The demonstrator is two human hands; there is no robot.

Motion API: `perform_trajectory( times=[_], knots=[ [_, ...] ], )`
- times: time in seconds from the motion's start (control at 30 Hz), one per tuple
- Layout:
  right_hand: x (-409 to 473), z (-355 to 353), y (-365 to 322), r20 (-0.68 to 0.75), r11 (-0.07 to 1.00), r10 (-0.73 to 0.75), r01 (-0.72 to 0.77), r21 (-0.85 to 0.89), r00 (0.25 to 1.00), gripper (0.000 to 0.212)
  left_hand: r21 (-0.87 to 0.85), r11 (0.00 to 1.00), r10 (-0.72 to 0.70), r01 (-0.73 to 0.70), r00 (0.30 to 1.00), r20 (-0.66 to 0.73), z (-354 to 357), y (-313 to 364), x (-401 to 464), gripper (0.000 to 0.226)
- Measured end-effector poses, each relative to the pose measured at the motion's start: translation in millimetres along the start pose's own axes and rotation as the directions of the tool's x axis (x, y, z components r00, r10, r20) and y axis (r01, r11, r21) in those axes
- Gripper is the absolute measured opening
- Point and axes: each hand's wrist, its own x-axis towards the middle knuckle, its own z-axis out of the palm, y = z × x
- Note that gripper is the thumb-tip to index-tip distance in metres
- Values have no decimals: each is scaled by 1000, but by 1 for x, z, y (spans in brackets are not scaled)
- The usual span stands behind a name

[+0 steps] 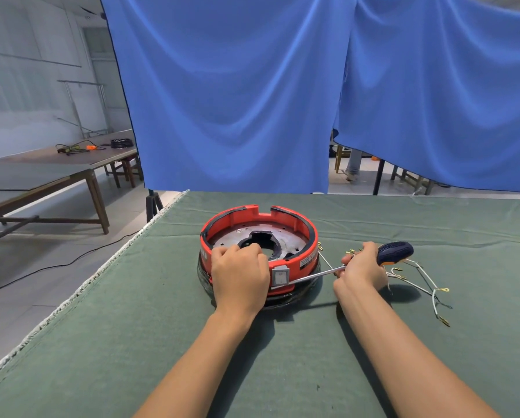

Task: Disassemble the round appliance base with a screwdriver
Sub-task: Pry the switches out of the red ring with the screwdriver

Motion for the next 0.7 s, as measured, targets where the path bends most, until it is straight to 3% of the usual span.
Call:
perform_trajectory(
  times=[0.27, 0.47, 0.7],
  knots=[
    [-8, -11, -4, -21, 998, -28, 29, 50, 999, 12, 0, 1000, 27, -27, 1000, 2, -1, -2, -2, 50],
    [-16, -23, -9, -29, 992, -59, 62, 111, 998, 15, -1, 1000, 9, -9, 1000, 13, 0, 0, 0, 36],
    [-18, -30, -9, -7, 990, -61, 61, 128, 998, 14, -9, 1000, 8, -8, 1000, 27, 0, -1, 1, 39]
  ],
)
